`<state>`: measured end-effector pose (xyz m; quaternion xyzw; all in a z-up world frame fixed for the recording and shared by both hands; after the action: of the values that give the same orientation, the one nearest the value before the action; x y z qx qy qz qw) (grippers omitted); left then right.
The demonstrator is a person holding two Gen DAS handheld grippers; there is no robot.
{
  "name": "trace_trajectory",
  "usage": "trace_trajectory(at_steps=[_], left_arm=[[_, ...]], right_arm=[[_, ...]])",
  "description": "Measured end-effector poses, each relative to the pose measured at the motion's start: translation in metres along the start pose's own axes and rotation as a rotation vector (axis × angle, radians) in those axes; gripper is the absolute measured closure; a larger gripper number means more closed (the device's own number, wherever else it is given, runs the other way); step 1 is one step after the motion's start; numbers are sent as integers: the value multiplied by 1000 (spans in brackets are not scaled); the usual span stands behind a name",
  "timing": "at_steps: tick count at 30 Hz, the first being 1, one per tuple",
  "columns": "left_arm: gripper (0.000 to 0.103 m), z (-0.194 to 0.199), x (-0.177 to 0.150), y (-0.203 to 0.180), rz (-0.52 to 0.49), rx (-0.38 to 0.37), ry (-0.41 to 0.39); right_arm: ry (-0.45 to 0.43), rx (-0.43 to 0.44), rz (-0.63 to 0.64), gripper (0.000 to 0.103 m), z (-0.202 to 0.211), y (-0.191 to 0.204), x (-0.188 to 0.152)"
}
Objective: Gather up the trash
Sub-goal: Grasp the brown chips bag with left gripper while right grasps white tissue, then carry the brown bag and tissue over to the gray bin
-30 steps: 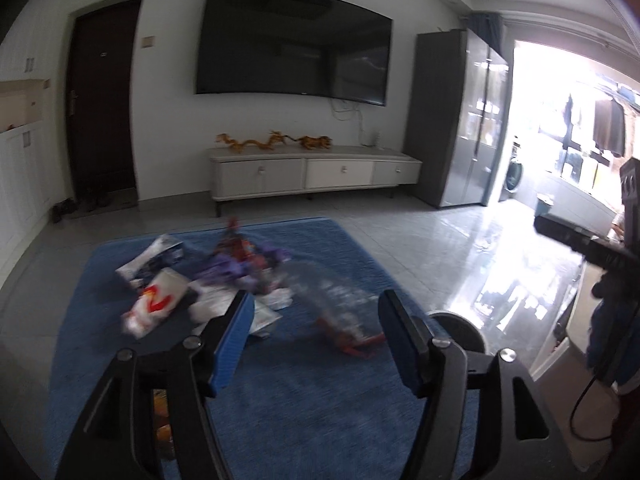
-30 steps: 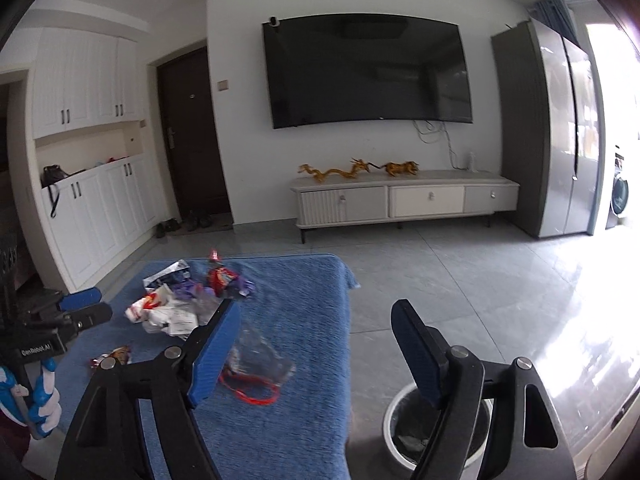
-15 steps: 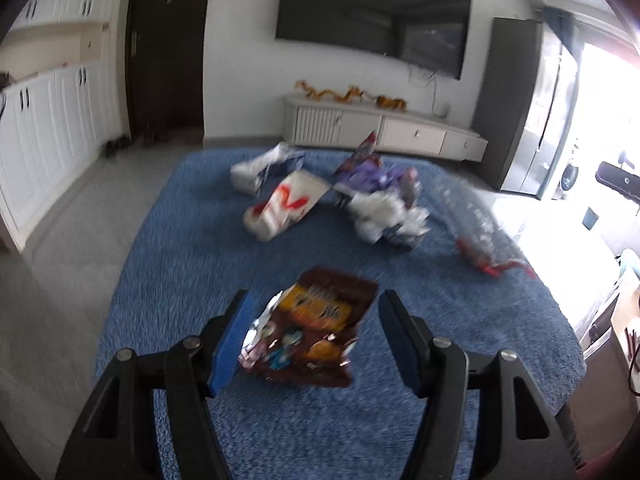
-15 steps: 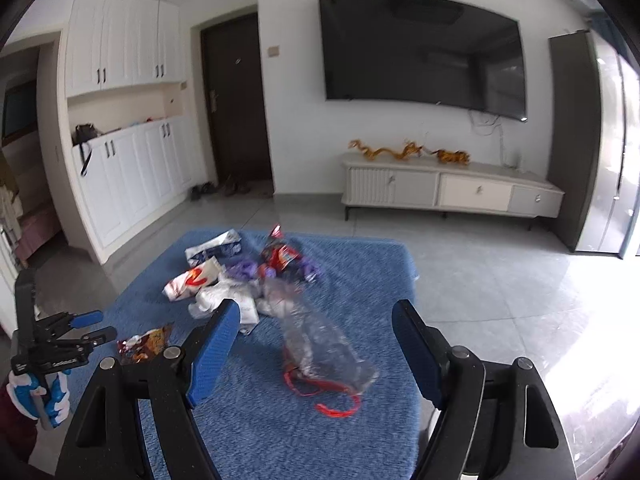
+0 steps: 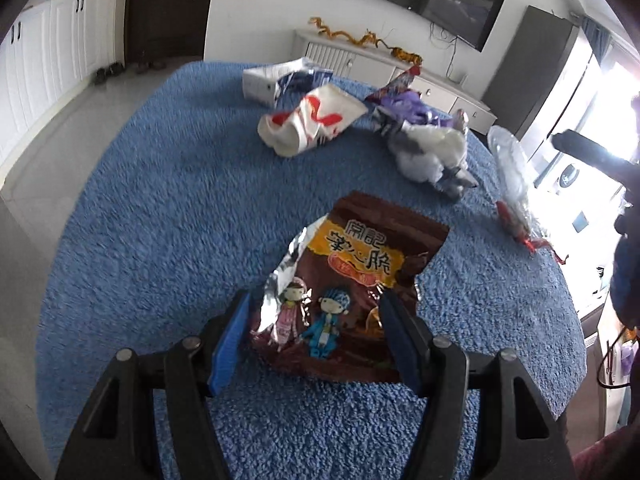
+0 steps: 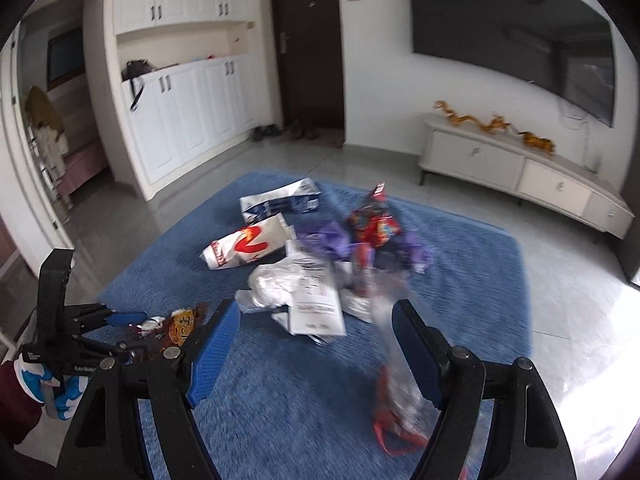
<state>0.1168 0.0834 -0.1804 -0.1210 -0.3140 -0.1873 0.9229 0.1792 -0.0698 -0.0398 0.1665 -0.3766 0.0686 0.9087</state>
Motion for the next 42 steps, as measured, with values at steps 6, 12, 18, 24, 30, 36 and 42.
trace_trajectory(at_steps=[6,12,18,24,30,36,42], left_arm=[[49,-1,1,-5,-24,35,-13],[80,3,-3,1,0,43,-25],[97,5,-5,4,39,-7,-39],[100,14,-5,1,45,-15,-60],[101,34,-1,-5,69,-9,-100],[101,63,5,-15,49,20,-145],[101,94,16,-29,18,44,-193]], right_arm=[[58,40,22,26,-38,11,-2],[93,77,25,26,-62,19,-2],[128,103,21,40,-84,25,-4],[167,108,37,78,-94,27,-14],[116,133,34,81,-64,30,-13],[27,141,18,81,-8,25,-8],[-68,99,-29,81,56,-2,-10]])
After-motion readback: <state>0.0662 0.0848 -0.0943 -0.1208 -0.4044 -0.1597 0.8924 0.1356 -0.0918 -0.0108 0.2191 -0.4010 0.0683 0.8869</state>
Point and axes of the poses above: each gripper's, at about its wrist camera, not at the fingertips, and z roughly against the way its jaws point, y to its left, x to its top, the point moved 8 cm from there along -z, roughly the way its jaws point, and after that the axes turned 13 degrees about -z, right-handed, at the moved point
